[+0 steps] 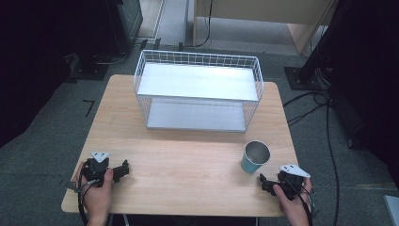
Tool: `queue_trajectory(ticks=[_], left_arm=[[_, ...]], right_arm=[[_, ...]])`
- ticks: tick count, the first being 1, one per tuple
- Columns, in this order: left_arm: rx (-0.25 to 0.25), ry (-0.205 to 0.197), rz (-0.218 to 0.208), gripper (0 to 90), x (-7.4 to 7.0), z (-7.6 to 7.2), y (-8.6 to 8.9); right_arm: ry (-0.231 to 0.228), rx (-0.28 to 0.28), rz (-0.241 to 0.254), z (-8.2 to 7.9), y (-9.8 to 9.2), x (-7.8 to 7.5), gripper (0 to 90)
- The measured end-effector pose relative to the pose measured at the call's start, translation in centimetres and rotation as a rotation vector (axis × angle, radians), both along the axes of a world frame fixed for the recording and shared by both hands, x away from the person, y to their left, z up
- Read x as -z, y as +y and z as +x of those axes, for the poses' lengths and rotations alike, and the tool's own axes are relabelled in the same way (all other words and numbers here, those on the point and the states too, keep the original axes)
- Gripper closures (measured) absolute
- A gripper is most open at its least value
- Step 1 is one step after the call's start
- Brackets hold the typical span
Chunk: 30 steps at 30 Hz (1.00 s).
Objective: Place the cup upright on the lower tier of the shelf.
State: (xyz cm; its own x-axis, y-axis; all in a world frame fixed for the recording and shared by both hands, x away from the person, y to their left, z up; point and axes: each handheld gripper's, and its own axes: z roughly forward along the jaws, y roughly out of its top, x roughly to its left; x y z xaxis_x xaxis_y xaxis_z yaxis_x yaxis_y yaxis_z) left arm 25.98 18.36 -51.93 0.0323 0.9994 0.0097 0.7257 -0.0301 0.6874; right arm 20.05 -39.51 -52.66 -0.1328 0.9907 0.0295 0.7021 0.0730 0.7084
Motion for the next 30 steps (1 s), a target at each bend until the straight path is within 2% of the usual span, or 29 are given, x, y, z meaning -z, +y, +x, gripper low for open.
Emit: queue_trajectory(ticks=[10, 16, 28, 30], left_arm=[[0.0, 0.0, 0.0, 0.0, 0.0, 0.0, 0.0], [0.0, 0.0, 0.0, 0.0, 0.0, 0.0, 0.0], [0.0, 0.0, 0.001, 0.0, 0.0, 0.0, 0.0], [-0.005, 0.0, -0.001, 0.0, 0.0, 0.0, -0.1]], right_arm=[[-0.002, 0.002, 0.004, -0.1, 0.0, 0.0, 0.0], [-0.003, -0.03, 0.009, -0.8, 0.3, 0.0, 0.0], [-0.061, -0.082, 0.055, -1.7, 1.9, -0.9, 0.0], [-0.094, -0.102, 0.06, -1.7, 2.5, -1.2, 2.8]])
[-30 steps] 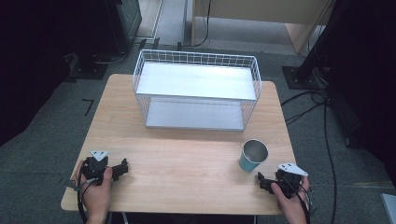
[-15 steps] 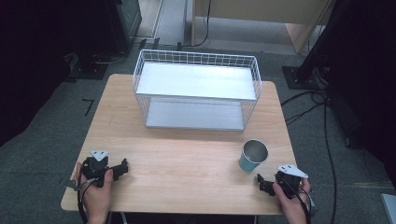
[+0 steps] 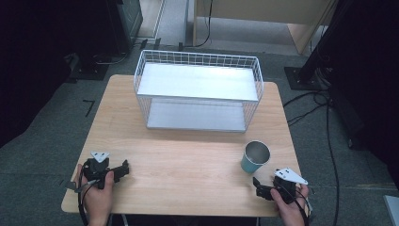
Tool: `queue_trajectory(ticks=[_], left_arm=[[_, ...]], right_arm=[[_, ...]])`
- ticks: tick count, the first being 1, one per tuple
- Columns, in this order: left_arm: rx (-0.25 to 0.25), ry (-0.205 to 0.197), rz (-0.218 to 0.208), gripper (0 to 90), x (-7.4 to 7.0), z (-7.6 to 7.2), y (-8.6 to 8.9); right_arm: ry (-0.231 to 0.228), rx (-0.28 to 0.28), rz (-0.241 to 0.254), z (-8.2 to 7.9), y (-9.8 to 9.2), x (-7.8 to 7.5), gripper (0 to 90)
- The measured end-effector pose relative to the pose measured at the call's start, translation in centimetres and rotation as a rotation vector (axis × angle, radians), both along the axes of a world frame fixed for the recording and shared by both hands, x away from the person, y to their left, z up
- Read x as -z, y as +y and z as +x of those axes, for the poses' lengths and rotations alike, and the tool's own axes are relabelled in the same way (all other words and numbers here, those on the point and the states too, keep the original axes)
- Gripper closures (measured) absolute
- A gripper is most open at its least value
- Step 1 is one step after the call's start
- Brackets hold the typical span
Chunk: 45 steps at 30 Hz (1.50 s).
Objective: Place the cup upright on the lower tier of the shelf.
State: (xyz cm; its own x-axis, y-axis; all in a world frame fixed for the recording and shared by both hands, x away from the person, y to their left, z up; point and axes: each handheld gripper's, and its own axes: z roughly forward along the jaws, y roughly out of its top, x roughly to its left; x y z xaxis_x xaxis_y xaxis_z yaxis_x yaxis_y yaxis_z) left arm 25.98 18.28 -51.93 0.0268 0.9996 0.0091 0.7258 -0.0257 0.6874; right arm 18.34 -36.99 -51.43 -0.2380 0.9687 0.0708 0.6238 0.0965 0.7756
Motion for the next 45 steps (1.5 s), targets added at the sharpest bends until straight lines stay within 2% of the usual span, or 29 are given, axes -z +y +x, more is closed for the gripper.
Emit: queue_trajectory(ticks=[7, 15, 16, 20, 24, 33, 39, 41, 45], left_arm=[[-0.005, -0.001, 0.0, 0.0, 0.0, 0.0, -0.1], [-0.005, 0.0, 0.0, 0.0, 0.0, 0.0, -0.1], [-0.005, -0.001, -0.001, 0.0, 0.0, 0.0, -0.1], [-0.005, 0.0, -0.001, 0.0, 0.0, 0.0, -0.1], [-0.005, 0.0, 0.0, 0.0, 0.0, 0.0, -0.1], [-0.006, -0.001, -0.001, 0.0, 0.0, 0.0, -0.1], [-0.006, -0.001, -0.001, 0.0, 0.0, 0.0, -0.1], [-0.005, 0.0, 0.0, 0.0, 0.0, 0.0, -0.1], [-0.004, 0.0, 0.0, 0.0, 0.0, 0.0, -0.1]], right_arm=[[-0.046, -0.019, 0.038, 0.2, 1.4, -0.9, 3.8], [-0.072, 0.011, 0.051, 1.4, 2.4, -1.8, 5.0], [-0.086, 0.025, 0.065, 1.8, 2.5, -2.0, 5.8], [-0.116, 0.049, 0.066, 2.4, 3.0, -2.5, 6.9], [-0.127, 0.041, 0.066, 2.9, 3.4, -2.6, 6.9], [-0.16, 0.061, 0.074, 3.6, 3.9, -2.7, 6.9], [-0.195, 0.097, 0.084, 4.0, 4.2, -3.0, 13.4], [-0.204, 0.091, 0.077, 4.1, 4.3, -2.9, 13.7], [-0.23, 0.067, 0.113, 4.2, 4.4, -3.0, 13.9]])
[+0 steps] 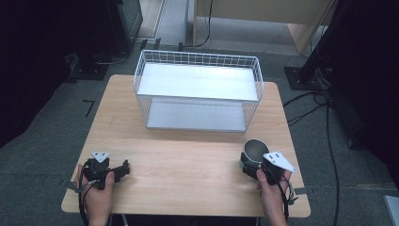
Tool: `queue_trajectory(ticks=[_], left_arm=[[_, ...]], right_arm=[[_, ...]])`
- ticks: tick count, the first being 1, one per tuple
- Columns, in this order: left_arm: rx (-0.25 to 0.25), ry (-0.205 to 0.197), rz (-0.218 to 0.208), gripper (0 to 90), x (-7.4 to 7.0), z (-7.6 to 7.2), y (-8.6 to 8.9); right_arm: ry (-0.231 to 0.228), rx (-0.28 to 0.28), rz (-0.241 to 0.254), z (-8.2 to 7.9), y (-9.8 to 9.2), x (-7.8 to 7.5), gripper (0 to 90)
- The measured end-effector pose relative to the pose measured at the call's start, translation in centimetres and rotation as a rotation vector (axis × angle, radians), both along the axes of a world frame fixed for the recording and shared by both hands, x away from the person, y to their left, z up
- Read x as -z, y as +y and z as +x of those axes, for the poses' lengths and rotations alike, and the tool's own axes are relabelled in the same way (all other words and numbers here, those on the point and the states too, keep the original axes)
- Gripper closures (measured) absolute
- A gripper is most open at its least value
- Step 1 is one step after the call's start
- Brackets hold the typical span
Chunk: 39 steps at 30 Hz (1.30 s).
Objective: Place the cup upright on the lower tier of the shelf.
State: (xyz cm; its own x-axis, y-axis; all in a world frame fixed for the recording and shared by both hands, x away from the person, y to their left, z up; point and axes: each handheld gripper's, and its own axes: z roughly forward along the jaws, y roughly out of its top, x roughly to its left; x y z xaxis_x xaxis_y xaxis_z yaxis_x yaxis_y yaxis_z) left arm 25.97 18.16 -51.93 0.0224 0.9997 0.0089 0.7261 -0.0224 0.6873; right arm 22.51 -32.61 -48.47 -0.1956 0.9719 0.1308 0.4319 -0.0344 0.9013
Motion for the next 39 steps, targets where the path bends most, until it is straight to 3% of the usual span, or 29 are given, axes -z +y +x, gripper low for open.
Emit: queue_trajectory(ticks=[5, 19, 39], left_arm=[[0.0, 0.0, 0.0, 0.0, 0.0, 0.0, 0.0], [-0.001, 0.0, 0.0, 0.0, 0.0, 0.0, 0.0], [0.001, 0.004, 0.001, 0.0, 0.0, 0.0, 0.0]], right_arm=[[-0.036, -0.012, 0.03, -0.1, 0.4, -1.0, 14.0], [-0.128, -0.07, 0.021, 1.4, 3.9, -5.2, 14.1], [-0.206, -0.088, 0.007, 3.9, 7.1, -9.3, 14.0]])
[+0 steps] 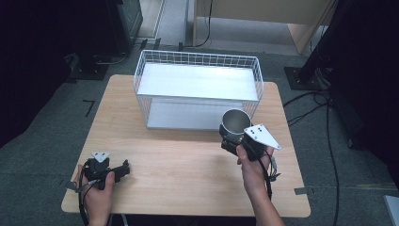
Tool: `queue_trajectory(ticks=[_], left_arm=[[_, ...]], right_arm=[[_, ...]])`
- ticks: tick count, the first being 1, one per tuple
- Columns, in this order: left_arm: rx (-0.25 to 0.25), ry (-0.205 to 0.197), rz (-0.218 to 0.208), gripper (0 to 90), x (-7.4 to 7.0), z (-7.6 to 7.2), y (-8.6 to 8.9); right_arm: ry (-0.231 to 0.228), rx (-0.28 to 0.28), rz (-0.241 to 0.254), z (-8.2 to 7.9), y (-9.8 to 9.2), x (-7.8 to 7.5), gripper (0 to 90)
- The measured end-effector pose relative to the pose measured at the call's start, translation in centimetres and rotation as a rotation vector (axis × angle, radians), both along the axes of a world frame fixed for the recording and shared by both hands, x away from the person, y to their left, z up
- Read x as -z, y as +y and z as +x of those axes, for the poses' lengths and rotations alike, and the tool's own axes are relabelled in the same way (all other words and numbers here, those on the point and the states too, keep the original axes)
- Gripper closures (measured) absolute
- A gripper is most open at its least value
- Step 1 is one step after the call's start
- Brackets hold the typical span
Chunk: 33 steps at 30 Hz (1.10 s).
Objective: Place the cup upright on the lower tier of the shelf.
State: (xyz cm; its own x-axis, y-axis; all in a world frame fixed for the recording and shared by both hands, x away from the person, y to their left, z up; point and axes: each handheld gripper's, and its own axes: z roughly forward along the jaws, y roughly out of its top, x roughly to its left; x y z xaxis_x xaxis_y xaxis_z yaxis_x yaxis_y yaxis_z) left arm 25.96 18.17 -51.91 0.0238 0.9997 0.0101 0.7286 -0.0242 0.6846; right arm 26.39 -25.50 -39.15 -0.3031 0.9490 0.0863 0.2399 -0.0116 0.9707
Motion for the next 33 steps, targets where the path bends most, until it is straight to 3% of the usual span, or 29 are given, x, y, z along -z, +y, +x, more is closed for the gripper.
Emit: queue_trajectory(ticks=[21, 24, 33], left_arm=[[-0.002, -0.004, 0.0, 0.0, 0.0, 0.0, 0.0], [-0.002, -0.004, 0.0, 0.0, 0.0, 0.0, 0.0], [-0.002, -0.004, 0.0, 0.0, 0.0, 0.0, 0.0]], right_arm=[[-0.11, 0.046, 0.004, 2.9, 1.6, -5.2, 14.1], [-0.129, 0.066, -0.005, 3.5, 1.7, -6.1, 14.1], [-0.149, 0.065, 0.033, 6.2, 2.3, -8.1, 14.1]])
